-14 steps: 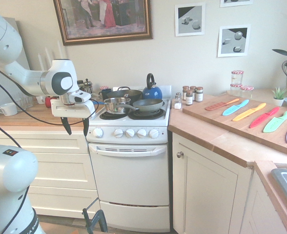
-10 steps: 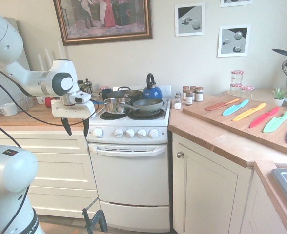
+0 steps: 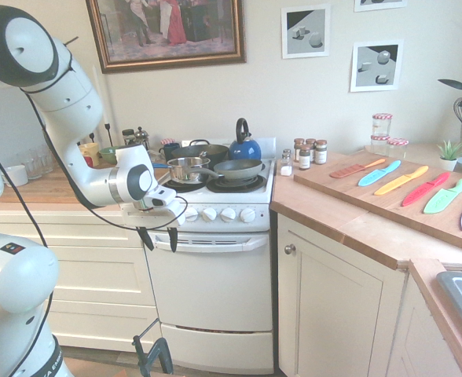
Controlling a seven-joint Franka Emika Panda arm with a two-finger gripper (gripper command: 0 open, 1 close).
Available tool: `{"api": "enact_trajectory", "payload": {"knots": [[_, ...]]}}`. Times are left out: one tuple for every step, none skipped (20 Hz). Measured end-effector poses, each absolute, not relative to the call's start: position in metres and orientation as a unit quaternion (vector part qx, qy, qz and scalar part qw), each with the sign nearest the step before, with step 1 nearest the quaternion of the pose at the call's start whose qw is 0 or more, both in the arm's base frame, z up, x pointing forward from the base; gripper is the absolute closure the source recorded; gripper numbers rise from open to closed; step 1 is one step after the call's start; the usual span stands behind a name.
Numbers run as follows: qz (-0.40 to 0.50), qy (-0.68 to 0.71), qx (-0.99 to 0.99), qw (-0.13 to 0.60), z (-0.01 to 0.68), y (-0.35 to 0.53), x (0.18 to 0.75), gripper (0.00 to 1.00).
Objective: Open the oven
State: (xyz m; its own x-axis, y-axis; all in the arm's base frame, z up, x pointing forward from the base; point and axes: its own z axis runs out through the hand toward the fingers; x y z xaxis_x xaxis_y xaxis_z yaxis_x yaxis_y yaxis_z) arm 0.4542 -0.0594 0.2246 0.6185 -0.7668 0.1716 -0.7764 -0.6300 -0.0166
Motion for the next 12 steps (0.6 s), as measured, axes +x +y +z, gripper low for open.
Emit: {"api": "enact_trajectory", "payload": {"knots": [[0.094,-0.427,0.899,0.028,0.215,-0.071,0.461,0.0],[0.107,-0.424,0.899,0.027,0.209,-0.081,0.471,0.0],[0.117,-0.419,0.9,0.026,0.206,-0.085,0.481,0.0],[0.125,-0.413,0.902,0.023,0.205,-0.085,0.492,0.0],[0.131,-0.408,0.903,0.021,0.206,-0.081,0.502,0.0],[0.135,-0.404,0.905,0.016,0.206,-0.076,0.512,0.0],[0.137,-0.401,0.906,0.012,0.205,-0.072,0.521,0.0],[0.138,-0.4,0.906,0.008,0.203,-0.07,0.529,0.0],[0.139,-0.4,0.906,0.005,0.2,-0.07,0.536,0.0],[0.14,-0.4,0.906,0.002,0.196,-0.07,0.542,0.0],[0.141,-0.399,0.906,-0.001,0.192,-0.071,0.548,0.0],[0.145,-0.397,0.906,-0.005,0.19,-0.072,0.553,0.0]]}}
